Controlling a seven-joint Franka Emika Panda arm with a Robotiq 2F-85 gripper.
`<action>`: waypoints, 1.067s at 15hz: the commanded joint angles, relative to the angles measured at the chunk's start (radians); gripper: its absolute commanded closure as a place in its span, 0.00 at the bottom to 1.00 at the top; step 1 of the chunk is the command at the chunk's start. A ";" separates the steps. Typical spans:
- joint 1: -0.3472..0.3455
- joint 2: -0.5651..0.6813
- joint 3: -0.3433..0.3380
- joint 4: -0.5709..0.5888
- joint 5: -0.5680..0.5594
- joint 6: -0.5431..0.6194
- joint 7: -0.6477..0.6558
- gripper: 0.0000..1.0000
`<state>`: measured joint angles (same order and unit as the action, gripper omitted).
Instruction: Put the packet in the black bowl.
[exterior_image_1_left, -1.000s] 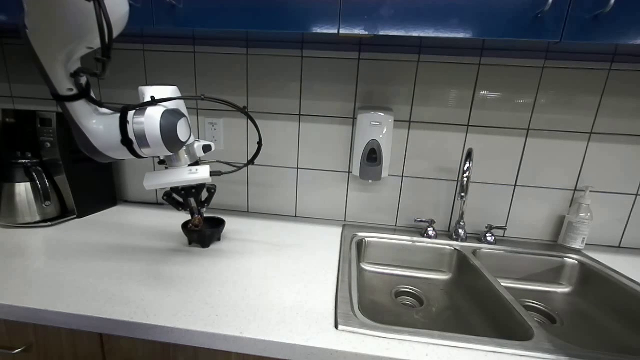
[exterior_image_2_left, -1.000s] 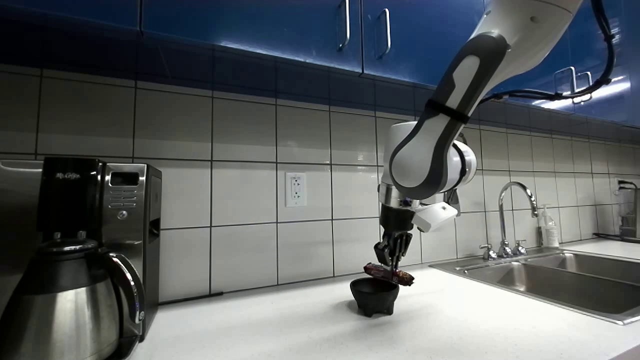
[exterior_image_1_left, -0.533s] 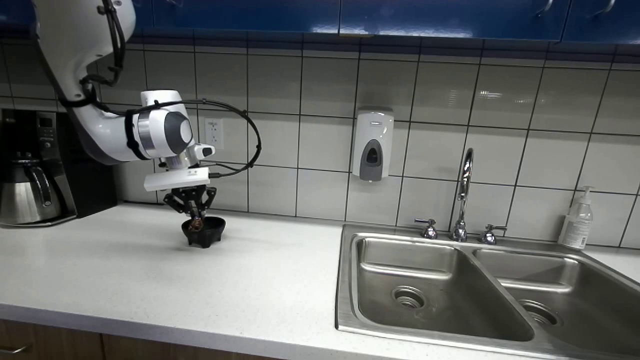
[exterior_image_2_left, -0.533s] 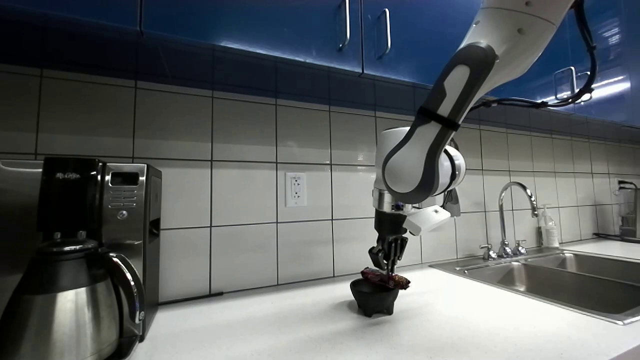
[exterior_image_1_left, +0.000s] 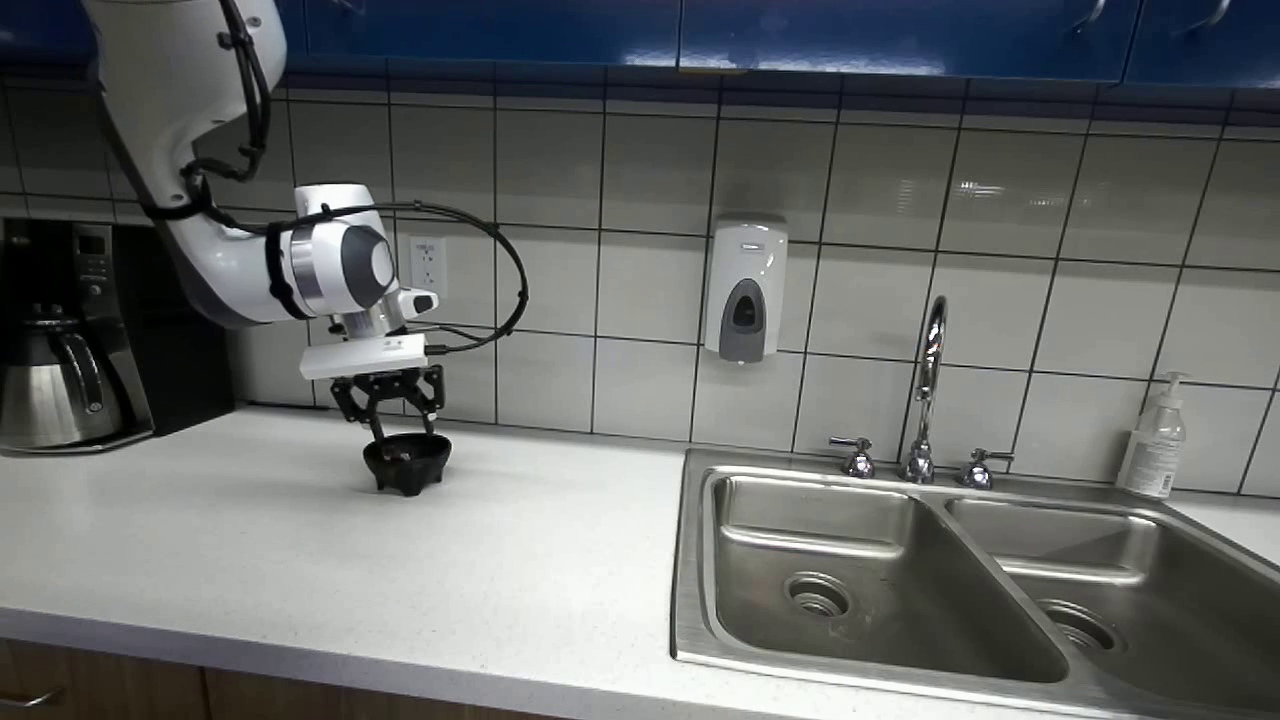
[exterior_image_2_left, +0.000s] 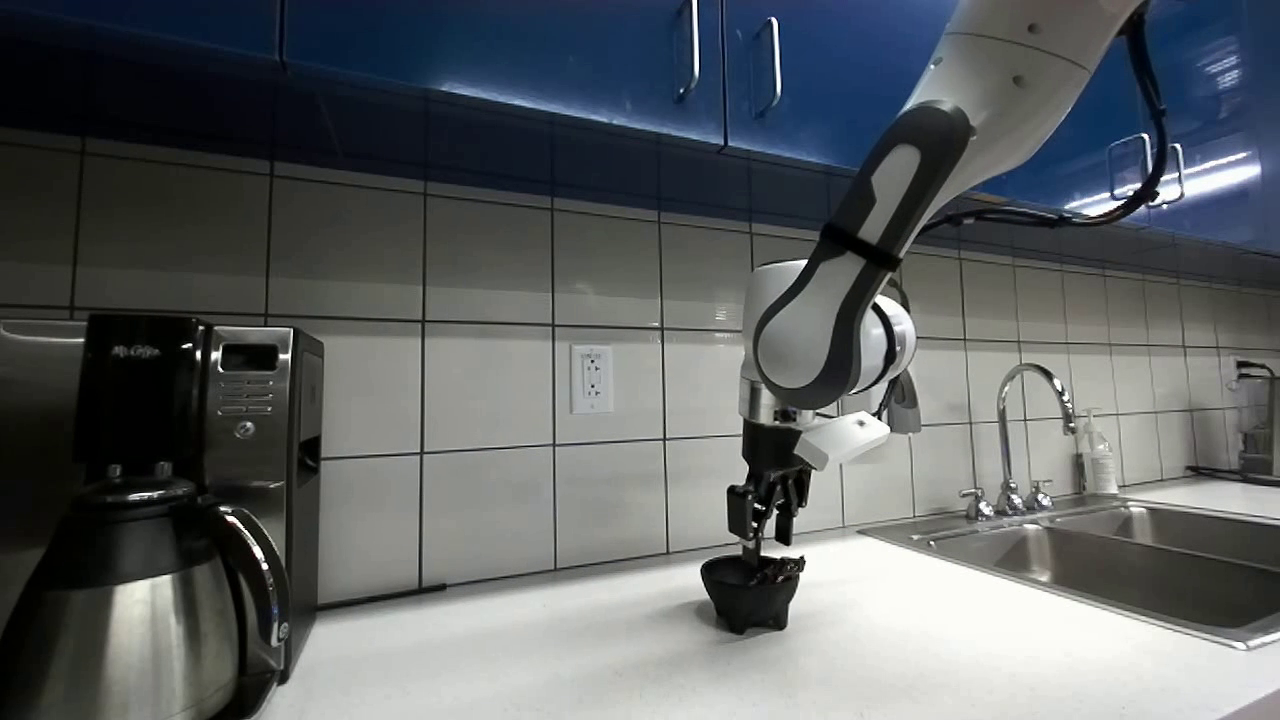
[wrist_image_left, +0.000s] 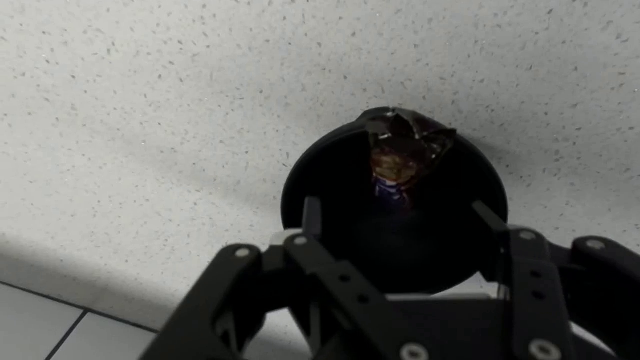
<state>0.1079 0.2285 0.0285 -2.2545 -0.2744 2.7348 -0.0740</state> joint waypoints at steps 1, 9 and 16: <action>0.006 0.021 -0.011 0.038 -0.016 -0.026 0.027 0.01; -0.007 -0.060 -0.013 -0.064 -0.004 0.020 0.014 0.00; -0.035 -0.233 -0.007 -0.265 0.019 0.059 -0.024 0.00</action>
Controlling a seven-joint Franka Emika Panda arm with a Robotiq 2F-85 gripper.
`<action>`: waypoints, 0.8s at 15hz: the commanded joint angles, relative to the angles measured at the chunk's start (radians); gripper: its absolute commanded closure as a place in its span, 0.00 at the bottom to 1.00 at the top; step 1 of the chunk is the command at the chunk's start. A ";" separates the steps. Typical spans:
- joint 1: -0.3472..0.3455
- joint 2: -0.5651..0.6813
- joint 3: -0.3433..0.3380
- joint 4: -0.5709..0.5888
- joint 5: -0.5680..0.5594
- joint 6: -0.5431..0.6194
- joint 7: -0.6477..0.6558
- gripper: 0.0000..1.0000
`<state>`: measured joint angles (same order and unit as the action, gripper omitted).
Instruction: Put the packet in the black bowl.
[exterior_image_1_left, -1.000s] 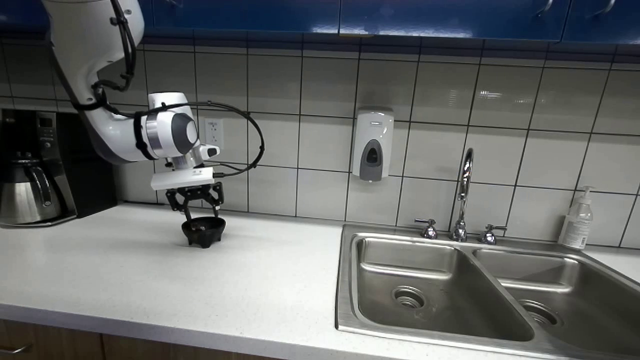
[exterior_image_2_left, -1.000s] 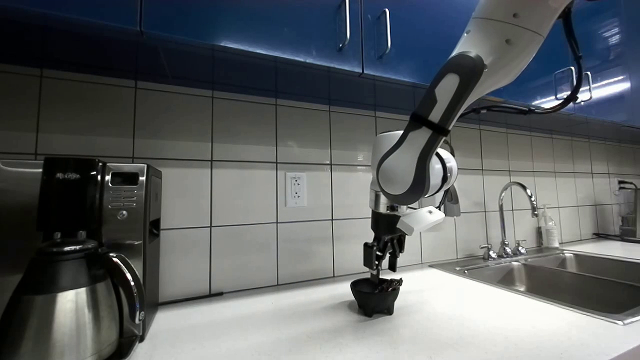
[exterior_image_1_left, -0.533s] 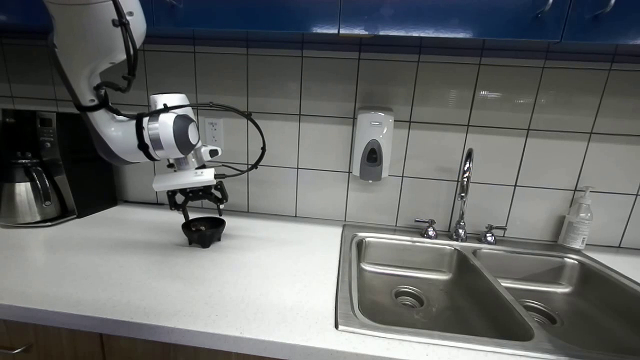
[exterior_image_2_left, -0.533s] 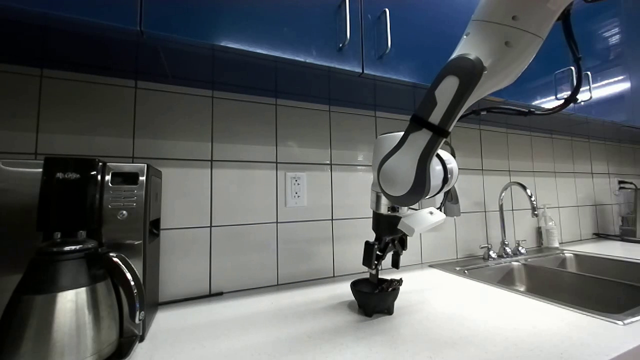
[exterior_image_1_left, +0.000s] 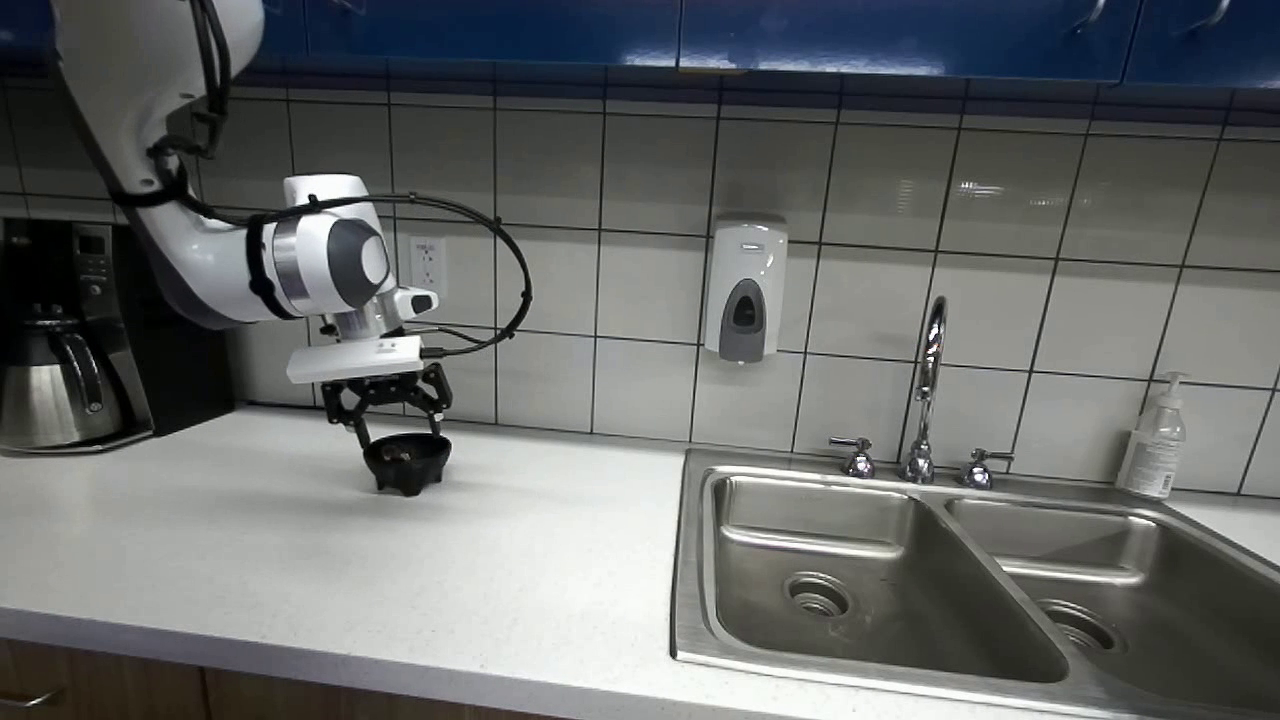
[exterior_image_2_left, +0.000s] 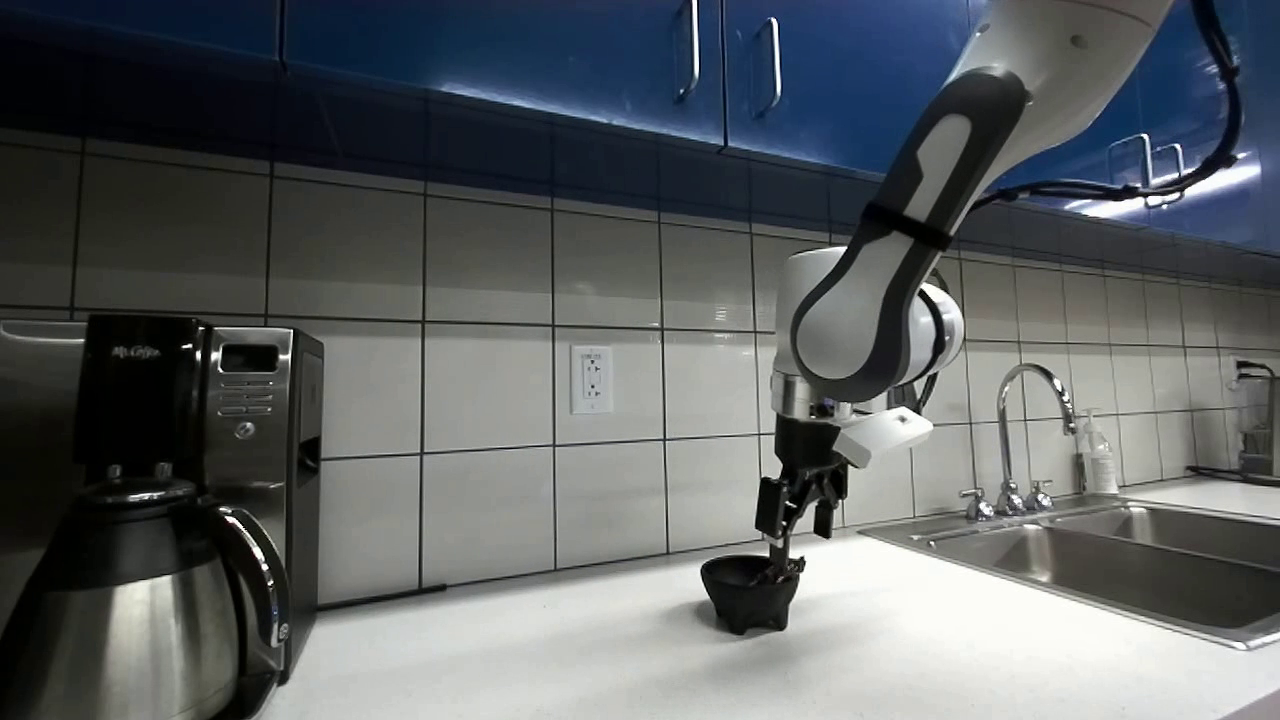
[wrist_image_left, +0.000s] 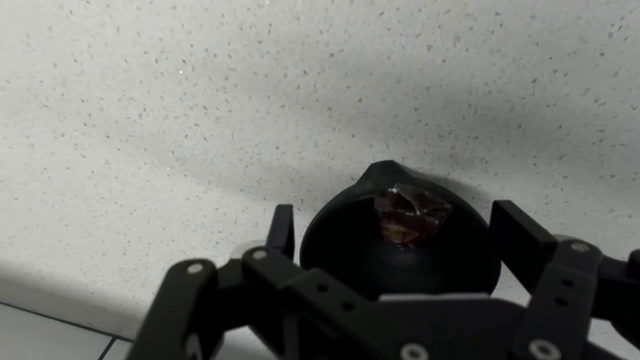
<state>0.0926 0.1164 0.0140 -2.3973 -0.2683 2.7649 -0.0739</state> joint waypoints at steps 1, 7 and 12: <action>-0.023 -0.152 0.008 -0.154 0.017 0.034 -0.031 0.00; -0.025 -0.333 0.001 -0.328 0.057 0.054 -0.086 0.00; -0.011 -0.476 -0.018 -0.446 0.091 0.052 -0.137 0.00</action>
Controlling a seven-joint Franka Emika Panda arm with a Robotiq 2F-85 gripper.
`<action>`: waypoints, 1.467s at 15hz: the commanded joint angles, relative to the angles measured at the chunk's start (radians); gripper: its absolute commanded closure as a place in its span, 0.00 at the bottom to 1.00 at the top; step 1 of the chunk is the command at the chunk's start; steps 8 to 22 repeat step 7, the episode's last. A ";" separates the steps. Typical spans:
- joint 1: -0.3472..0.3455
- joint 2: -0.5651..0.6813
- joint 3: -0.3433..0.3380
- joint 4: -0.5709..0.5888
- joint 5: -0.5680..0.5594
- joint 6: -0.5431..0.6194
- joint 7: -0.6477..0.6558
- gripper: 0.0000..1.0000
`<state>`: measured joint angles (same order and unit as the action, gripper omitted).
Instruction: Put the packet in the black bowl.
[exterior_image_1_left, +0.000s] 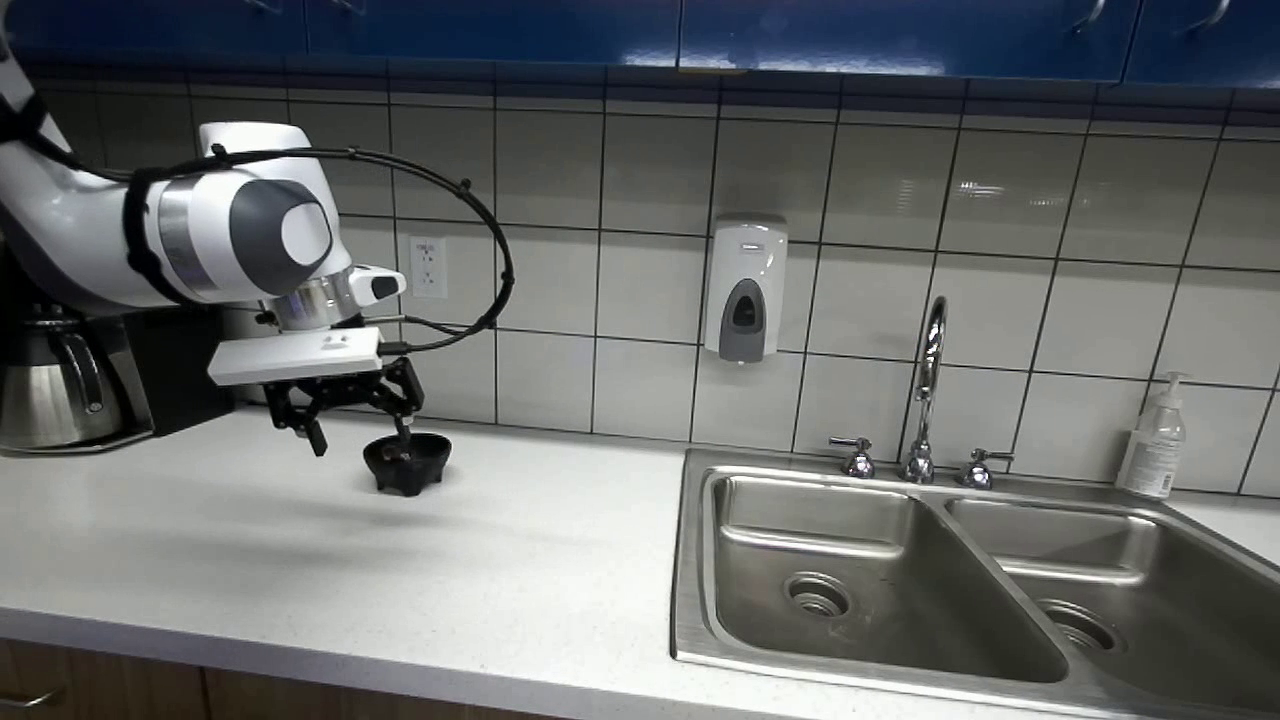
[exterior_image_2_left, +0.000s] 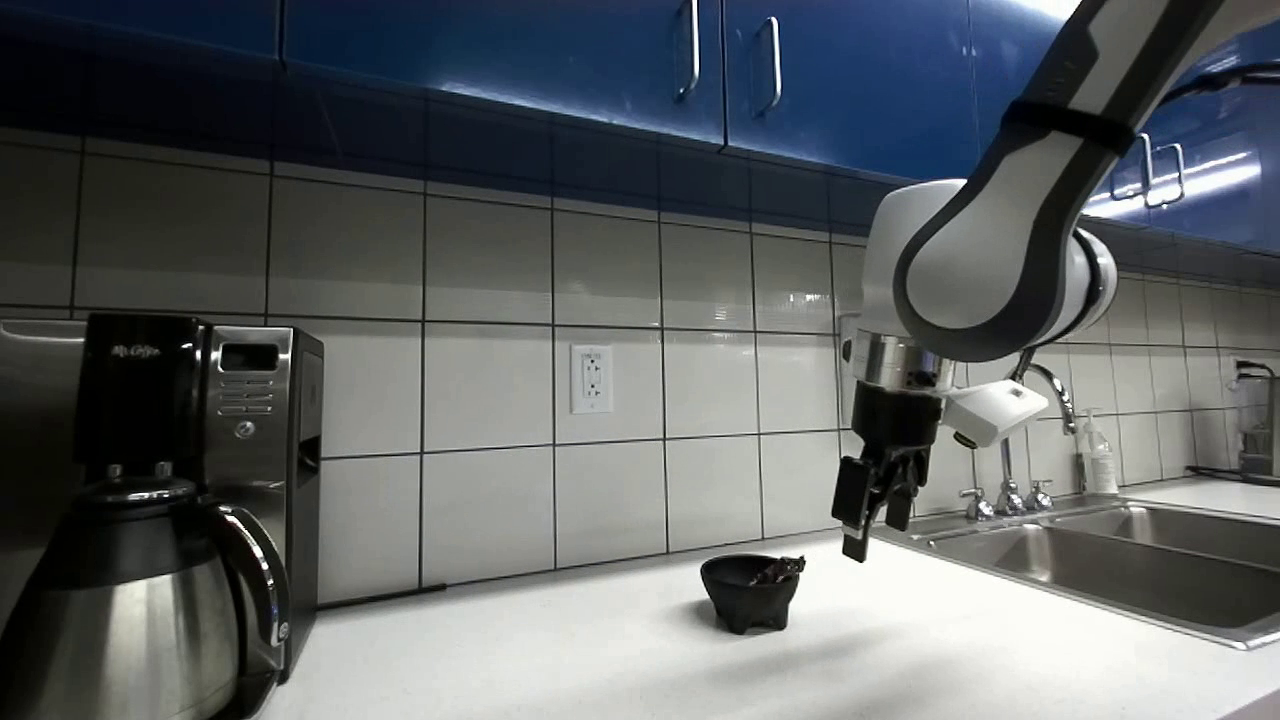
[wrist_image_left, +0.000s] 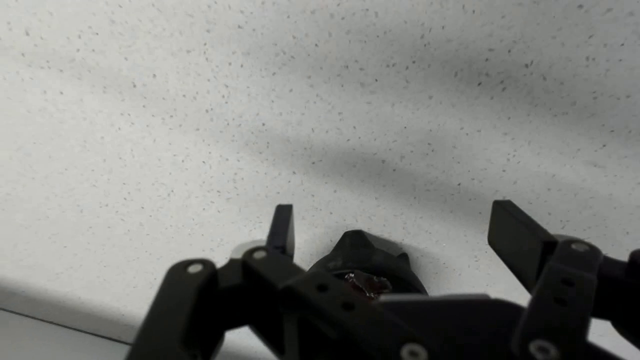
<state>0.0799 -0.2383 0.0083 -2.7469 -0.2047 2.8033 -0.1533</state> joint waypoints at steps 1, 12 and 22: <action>0.002 -0.115 -0.013 -0.073 0.025 -0.005 -0.067 0.00; -0.008 -0.080 0.002 -0.045 0.018 -0.004 -0.037 0.00; -0.008 -0.080 0.002 -0.045 0.018 -0.004 -0.037 0.00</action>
